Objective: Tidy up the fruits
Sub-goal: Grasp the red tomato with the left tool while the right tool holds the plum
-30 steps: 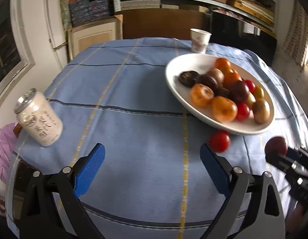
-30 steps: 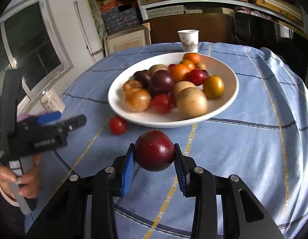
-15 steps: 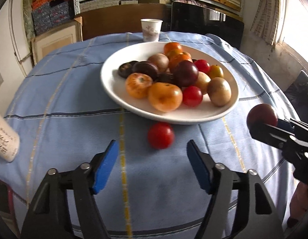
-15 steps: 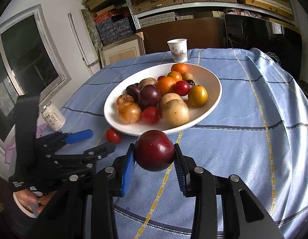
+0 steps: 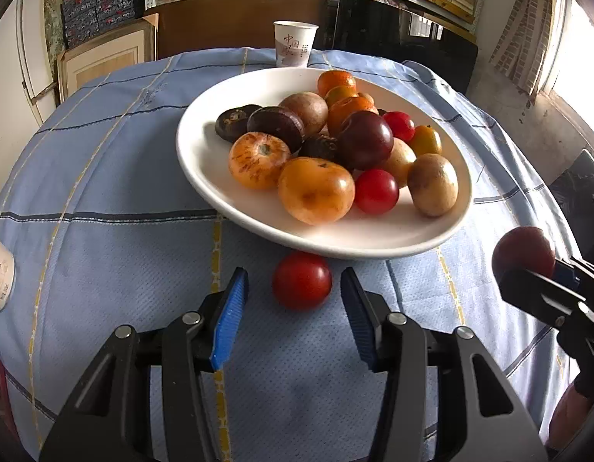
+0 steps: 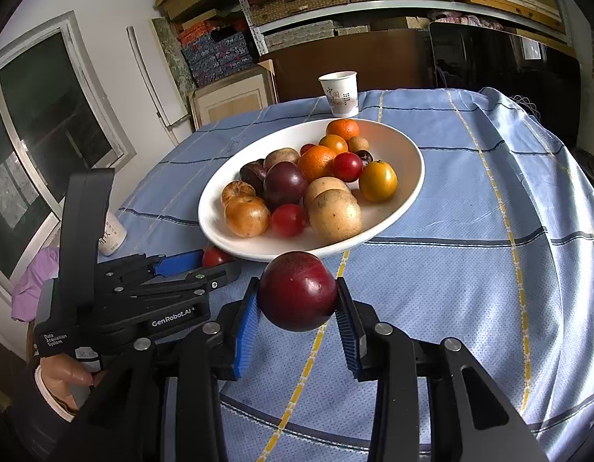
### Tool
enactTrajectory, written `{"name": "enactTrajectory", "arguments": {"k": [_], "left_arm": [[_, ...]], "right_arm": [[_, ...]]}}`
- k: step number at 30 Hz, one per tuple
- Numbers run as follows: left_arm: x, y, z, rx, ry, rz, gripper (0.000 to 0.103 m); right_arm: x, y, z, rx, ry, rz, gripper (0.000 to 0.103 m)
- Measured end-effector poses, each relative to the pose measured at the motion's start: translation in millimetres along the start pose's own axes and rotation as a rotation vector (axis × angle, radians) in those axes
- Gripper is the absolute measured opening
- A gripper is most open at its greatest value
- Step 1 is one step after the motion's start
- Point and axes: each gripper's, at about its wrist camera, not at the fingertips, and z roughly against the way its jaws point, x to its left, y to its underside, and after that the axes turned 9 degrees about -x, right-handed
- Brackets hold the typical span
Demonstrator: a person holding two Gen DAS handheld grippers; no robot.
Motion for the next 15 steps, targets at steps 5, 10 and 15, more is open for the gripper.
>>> {"name": "enactTrajectory", "arguments": {"k": [5,10,15], "left_arm": [[-6.2,0.5,-1.3,0.005,0.002,-0.019,0.039],[-9.1,1.4,-1.3,0.006,-0.005,-0.027,0.036],[-7.4,2.3,-0.4,0.006,-0.016,-0.019,0.030]], "right_arm": [[-0.4,0.7,-0.3,0.003,0.002,-0.004,0.038],[-1.6,0.9,-1.4,0.004,0.005,-0.006,0.038],[-2.8,1.3,-2.6,0.007,0.008,-0.007,0.038]]}}
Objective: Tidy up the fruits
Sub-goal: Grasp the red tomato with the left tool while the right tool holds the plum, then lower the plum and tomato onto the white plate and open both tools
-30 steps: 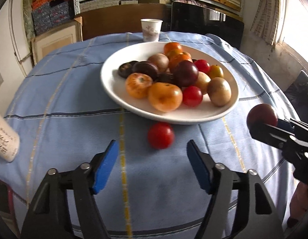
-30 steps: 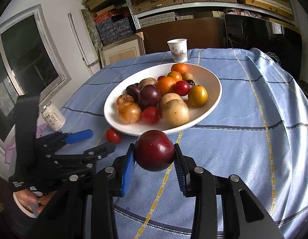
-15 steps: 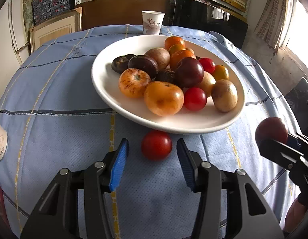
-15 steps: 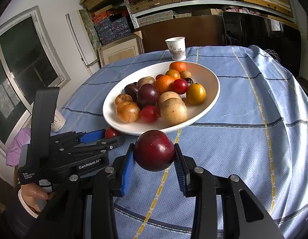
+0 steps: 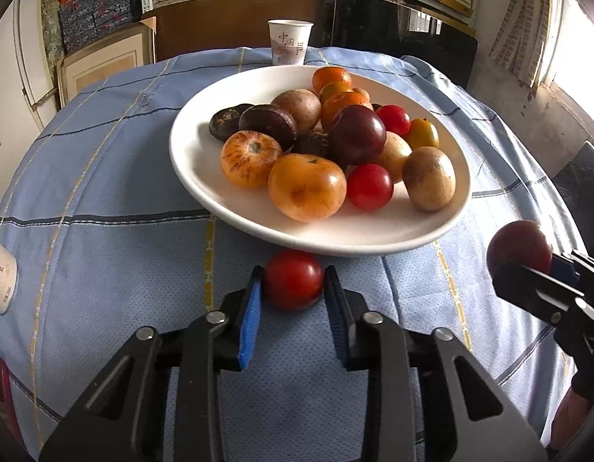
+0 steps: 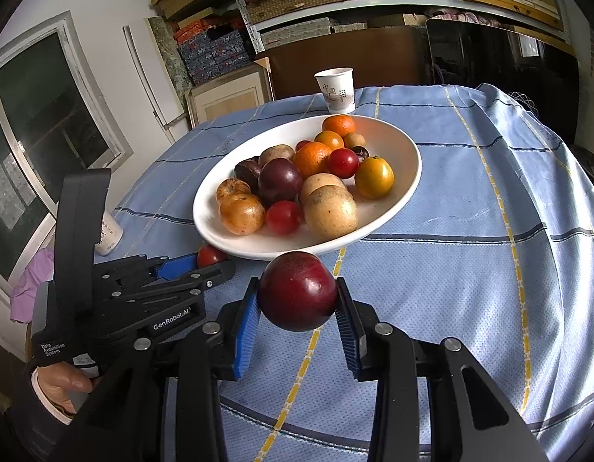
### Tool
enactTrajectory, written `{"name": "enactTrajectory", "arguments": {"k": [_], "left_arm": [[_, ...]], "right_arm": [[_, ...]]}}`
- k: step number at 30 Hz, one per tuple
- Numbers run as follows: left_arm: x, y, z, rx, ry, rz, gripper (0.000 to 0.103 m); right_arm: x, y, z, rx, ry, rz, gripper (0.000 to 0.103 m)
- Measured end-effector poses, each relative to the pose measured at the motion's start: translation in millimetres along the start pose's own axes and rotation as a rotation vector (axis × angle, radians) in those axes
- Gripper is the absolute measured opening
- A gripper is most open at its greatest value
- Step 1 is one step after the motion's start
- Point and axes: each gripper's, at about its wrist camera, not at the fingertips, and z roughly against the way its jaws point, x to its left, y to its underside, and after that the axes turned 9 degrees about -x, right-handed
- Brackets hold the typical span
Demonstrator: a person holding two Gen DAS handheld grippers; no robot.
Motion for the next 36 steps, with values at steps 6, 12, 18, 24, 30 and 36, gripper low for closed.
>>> {"name": "enactTrajectory", "arguments": {"k": [6,12,18,24,30,36], "left_arm": [[-2,2,3,0.003,0.005,-0.002,0.029],[-3,6,16,-0.021,-0.008,-0.001,0.029],[-1,10,38,-0.057,-0.025,0.022,0.029],[-4,9,67,-0.116,-0.055,0.021,0.029],[-6,-8,95,-0.164,-0.064,0.002,0.029],[-3,-47,104,-0.206,-0.092,-0.002,0.029]], "right_arm": [[0,1,-1,0.004,0.005,0.003,0.038],[1,0,-1,-0.004,0.011,0.016,0.038],[10,4,3,-0.019,0.005,0.043,0.038],[23,7,18,-0.048,-0.010,0.061,0.038],[30,-10,34,-0.081,-0.046,0.060,0.038],[37,-52,35,-0.138,-0.026,0.107,0.038]]}}
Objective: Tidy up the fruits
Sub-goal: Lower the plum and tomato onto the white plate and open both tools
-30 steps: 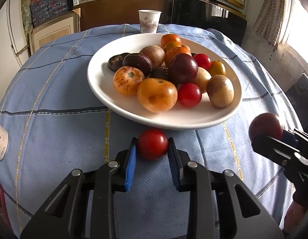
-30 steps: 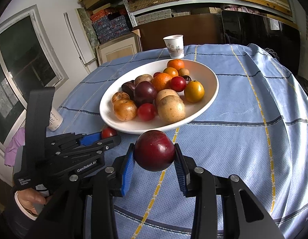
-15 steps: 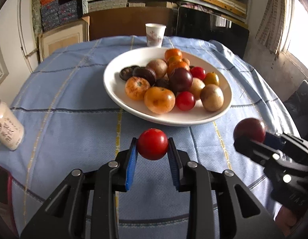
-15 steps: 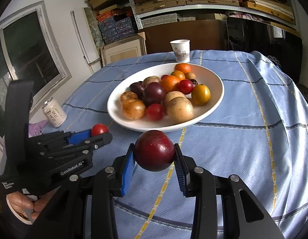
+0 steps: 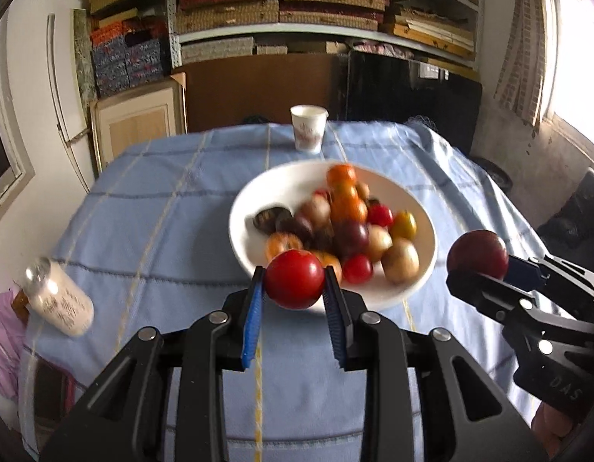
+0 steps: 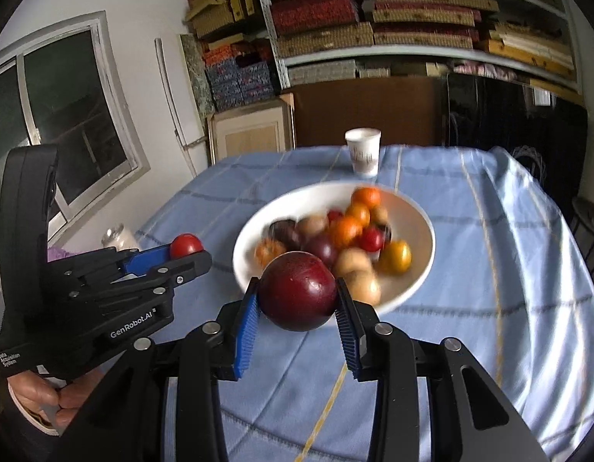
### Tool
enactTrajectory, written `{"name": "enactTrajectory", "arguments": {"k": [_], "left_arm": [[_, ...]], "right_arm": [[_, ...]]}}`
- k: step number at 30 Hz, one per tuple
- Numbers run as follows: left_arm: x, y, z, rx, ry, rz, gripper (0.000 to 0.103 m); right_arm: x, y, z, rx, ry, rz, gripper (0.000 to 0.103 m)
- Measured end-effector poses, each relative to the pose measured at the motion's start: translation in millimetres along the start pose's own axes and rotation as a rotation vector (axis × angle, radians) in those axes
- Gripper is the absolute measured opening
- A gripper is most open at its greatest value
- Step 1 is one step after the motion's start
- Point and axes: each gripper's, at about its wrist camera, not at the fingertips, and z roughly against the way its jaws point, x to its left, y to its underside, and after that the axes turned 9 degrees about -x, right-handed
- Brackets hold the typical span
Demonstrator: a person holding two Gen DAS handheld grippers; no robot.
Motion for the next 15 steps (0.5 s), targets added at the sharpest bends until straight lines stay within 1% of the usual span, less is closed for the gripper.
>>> {"name": "enactTrajectory", "arguments": {"k": [3,6,11,15], "left_arm": [[2,-19,-11,-0.019,-0.021,0.004,0.029],[4,-34,-31,-0.019,-0.042,0.006,0.029],[8,-49,-68,-0.006,-0.068,0.005,0.029],[15,-56,-96,0.013,-0.071,0.025,0.029]], "right_arm": [[-4,-17,-11,-0.008,0.004,-0.002,0.038],[-11,-32,-30,-0.002,0.019,-0.010,0.038],[-21,-41,-59,0.014,0.039,-0.015,0.038],[-31,-44,-77,0.015,0.053,-0.035,0.038]]}}
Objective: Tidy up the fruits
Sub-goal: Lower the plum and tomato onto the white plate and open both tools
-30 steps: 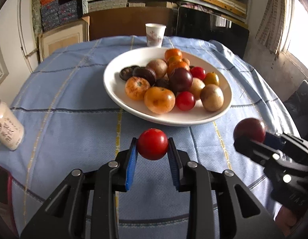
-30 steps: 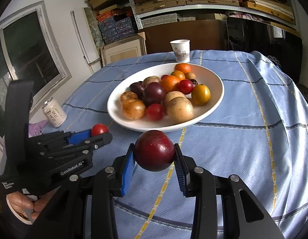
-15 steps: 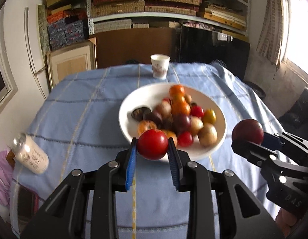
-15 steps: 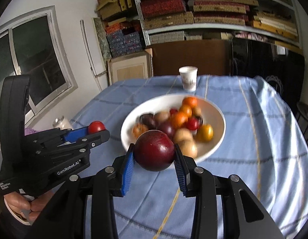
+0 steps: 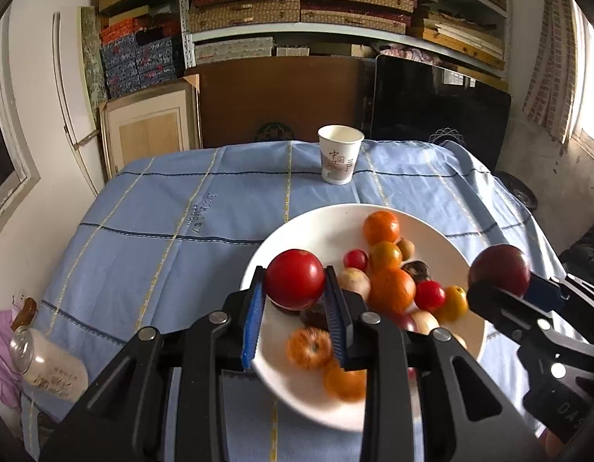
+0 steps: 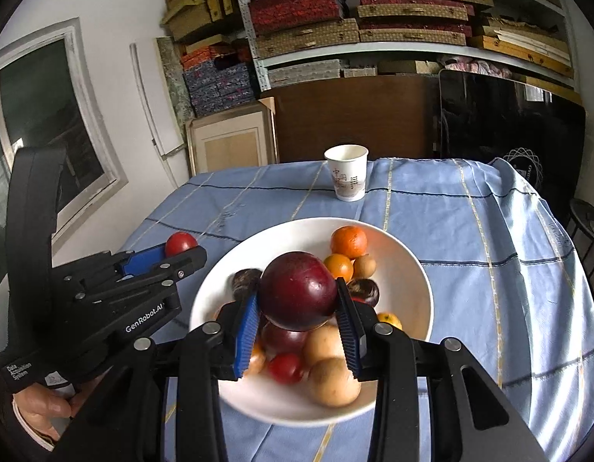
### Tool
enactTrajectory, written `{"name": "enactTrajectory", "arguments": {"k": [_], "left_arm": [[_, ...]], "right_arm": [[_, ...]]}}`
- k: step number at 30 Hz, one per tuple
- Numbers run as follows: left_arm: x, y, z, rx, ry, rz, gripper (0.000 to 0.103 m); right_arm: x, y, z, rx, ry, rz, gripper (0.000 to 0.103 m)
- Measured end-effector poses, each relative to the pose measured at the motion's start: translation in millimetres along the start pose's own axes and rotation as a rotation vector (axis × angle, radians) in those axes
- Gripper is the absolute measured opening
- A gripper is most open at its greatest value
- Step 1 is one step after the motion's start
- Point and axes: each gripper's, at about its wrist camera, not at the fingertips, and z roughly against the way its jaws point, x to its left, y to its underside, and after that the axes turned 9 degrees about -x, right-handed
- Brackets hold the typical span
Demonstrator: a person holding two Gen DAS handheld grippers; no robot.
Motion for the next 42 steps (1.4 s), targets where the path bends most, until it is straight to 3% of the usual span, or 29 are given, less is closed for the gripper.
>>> {"name": "enactTrajectory", "arguments": {"k": [11,21,22,24,26,31,42], "left_arm": [[3,4,-57,0.054,0.006,0.025,0.029],[1,7,-78,0.075,-0.009,0.012,0.029],[1,7,-78,0.079,-0.011,0.016,0.031],[3,7,-75,0.070,-0.019,0.020,0.056],[3,5,-68,0.042,-0.046,0.013,0.064],[5,-2,-49,0.000,-0.043,0.013,0.072],[4,-5,-36,-0.016,-0.042,0.010,0.073]], "right_arm": [[-21,-1,-35,0.021,0.025,-0.046,0.038],[-31,6,-62,0.060,0.033,-0.068,0.038],[-31,6,-62,0.060,0.033,-0.068,0.038],[-31,7,-63,0.062,0.031,-0.066,0.038],[-30,7,-63,0.062,0.033,-0.061,0.038],[-29,9,-66,0.076,0.041,-0.049,0.040],[-22,8,-60,0.061,0.027,-0.021,0.042]]}}
